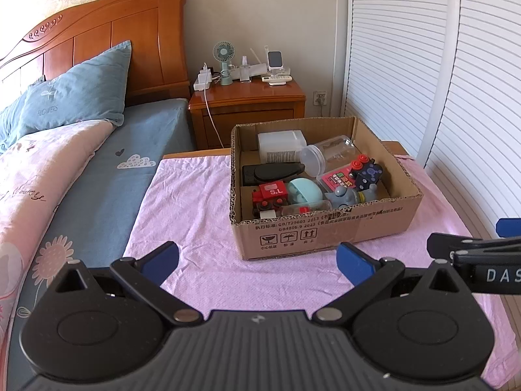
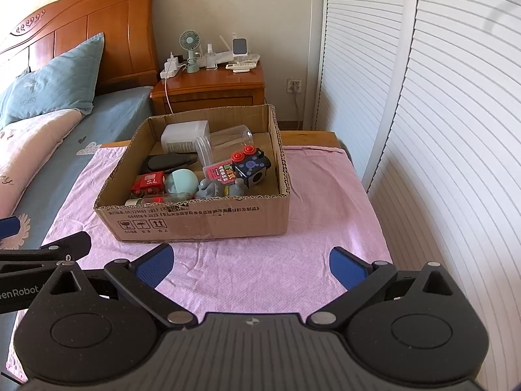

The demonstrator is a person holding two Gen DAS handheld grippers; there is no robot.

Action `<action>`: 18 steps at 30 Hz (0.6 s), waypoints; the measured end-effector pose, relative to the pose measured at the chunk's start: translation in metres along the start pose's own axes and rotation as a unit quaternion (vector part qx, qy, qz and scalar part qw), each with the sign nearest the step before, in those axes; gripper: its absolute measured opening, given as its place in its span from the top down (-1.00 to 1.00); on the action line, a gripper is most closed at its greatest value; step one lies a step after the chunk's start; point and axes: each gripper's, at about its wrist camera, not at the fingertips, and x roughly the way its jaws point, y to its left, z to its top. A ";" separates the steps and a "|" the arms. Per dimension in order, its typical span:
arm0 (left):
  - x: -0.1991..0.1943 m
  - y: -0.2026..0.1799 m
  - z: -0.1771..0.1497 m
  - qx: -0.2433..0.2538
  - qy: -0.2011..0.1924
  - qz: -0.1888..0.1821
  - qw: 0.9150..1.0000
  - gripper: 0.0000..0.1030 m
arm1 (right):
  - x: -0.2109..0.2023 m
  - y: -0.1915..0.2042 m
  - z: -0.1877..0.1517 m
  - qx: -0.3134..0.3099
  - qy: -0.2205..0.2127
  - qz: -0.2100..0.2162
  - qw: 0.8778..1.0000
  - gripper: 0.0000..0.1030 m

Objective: Organize rigid objects

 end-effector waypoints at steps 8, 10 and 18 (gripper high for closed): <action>-0.001 0.000 0.000 -0.002 0.001 0.001 1.000 -0.99 | -0.001 0.000 0.000 -0.002 -0.001 -0.001 1.000 -1.00; -0.001 0.000 -0.001 -0.002 0.001 0.000 1.000 -0.99 | -0.001 0.000 -0.001 -0.002 -0.001 -0.001 1.000 -1.00; -0.002 0.000 -0.001 -0.002 0.000 0.001 1.000 -0.99 | -0.002 0.001 -0.001 -0.002 -0.002 0.000 1.000 -1.00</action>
